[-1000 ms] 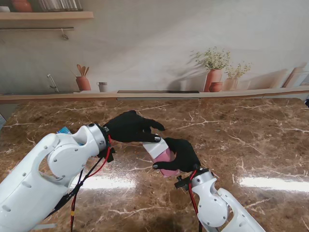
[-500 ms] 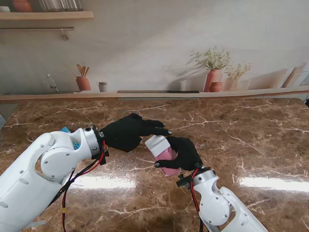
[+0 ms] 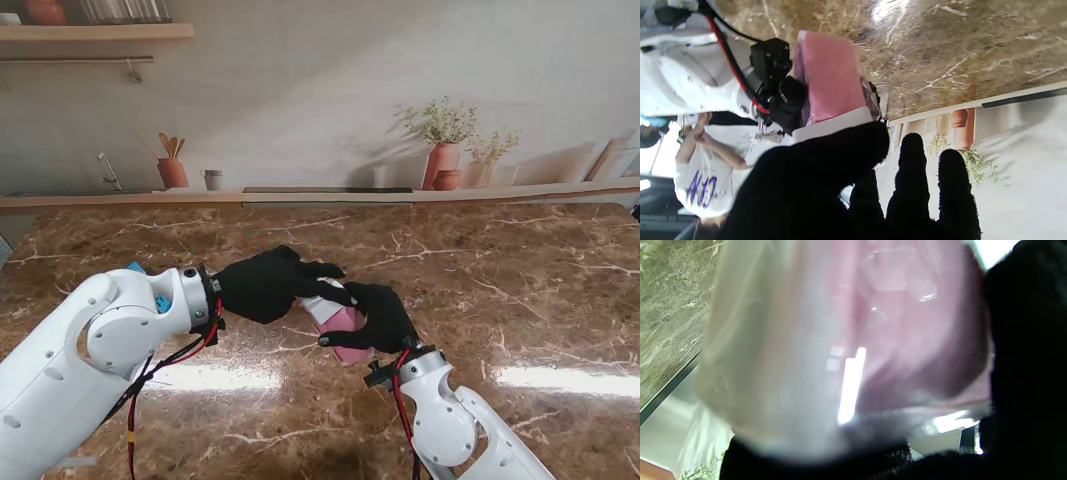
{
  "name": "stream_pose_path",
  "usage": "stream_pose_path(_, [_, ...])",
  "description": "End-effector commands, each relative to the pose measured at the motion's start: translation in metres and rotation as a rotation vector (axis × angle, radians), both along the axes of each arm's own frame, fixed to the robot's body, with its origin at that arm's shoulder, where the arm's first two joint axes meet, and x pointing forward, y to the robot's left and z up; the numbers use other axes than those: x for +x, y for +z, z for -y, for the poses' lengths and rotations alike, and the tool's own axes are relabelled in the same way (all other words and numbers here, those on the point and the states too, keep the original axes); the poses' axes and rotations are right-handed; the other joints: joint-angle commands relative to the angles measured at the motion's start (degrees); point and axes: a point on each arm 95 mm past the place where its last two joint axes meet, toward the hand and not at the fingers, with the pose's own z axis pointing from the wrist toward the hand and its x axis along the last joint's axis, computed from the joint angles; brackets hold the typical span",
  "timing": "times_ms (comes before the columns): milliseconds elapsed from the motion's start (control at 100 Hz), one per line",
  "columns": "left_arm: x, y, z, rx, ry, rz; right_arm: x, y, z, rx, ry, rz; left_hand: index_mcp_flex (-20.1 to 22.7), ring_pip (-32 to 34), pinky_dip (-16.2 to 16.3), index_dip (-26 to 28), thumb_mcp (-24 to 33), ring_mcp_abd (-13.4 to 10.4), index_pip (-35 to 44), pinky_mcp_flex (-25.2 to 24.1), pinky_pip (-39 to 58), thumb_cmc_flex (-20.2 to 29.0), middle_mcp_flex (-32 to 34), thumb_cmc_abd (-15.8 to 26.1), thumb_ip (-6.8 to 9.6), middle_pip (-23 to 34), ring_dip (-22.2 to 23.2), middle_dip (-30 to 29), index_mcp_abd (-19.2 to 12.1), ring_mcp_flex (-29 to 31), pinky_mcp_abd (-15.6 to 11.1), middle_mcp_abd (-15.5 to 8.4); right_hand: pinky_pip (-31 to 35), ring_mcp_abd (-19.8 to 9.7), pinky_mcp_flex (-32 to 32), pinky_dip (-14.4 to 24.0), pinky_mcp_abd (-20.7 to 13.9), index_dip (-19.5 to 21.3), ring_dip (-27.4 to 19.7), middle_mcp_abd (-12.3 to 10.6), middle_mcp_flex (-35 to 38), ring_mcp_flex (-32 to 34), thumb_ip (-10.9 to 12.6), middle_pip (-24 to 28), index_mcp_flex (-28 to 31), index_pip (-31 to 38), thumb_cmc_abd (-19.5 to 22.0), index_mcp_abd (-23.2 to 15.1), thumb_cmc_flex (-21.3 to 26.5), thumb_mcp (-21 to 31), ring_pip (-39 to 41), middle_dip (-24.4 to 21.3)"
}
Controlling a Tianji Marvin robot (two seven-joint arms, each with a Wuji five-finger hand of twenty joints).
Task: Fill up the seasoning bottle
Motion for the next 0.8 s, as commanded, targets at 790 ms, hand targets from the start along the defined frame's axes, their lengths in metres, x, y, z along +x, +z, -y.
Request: stream_pose_path(790, [0.012,0.005,0.007,-0.089,0.11,-0.144,-0.005,0.003,-0.007,0.033,0.041,-0.005,14.9,11.8,-1.2,-1.7,-60.7,4.5,3.8,9.8,14.9,-38.8,34.4,34.1,1.36,9.2,4.2,2.6,25.1,21.4,-1.1,6.8,2.2,-8.0,0.5,1.7,-1.9,4.0,1.8,-11.1,3.3,3.8,4.4,6.5,5.5,9.8,12.6,-23.9,14.4,28.7,4.4,2.2])
